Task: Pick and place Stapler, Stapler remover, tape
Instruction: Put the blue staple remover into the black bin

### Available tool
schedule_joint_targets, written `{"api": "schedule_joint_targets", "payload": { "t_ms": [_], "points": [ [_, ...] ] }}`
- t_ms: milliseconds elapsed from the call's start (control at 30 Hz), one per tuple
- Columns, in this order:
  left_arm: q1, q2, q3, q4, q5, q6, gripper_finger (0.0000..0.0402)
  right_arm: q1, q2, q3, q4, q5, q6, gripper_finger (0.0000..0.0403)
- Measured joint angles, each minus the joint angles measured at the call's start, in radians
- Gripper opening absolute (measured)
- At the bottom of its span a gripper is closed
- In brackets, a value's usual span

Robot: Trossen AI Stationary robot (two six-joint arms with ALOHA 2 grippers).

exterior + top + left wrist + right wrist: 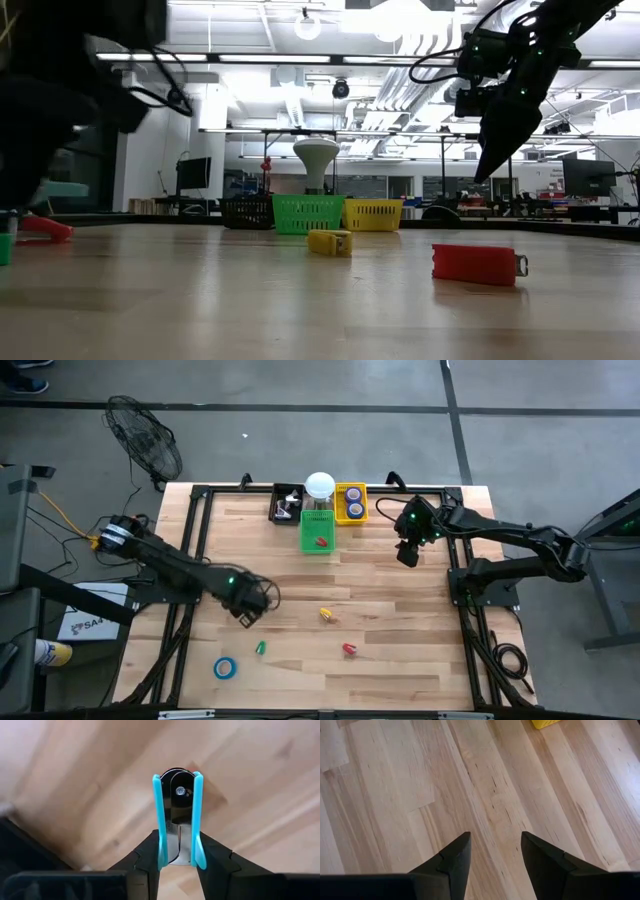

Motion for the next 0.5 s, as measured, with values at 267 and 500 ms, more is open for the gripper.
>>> {"api": "schedule_joint_targets", "payload": {
  "t_ms": [267, 500],
  "points": [
    [0.269, 0.000, 0.000, 0.074, -0.103, 0.354, 0.0099, 0.000, 0.000, 0.000, 0.000, 0.001, 0.000, 0.0165],
    [0.512, 0.000, 0.000, 0.249, -0.170, 0.698, 0.0099, 0.000, 0.000, 0.000, 0.000, 0.003, 0.000, 0.0165]
  ]
}}
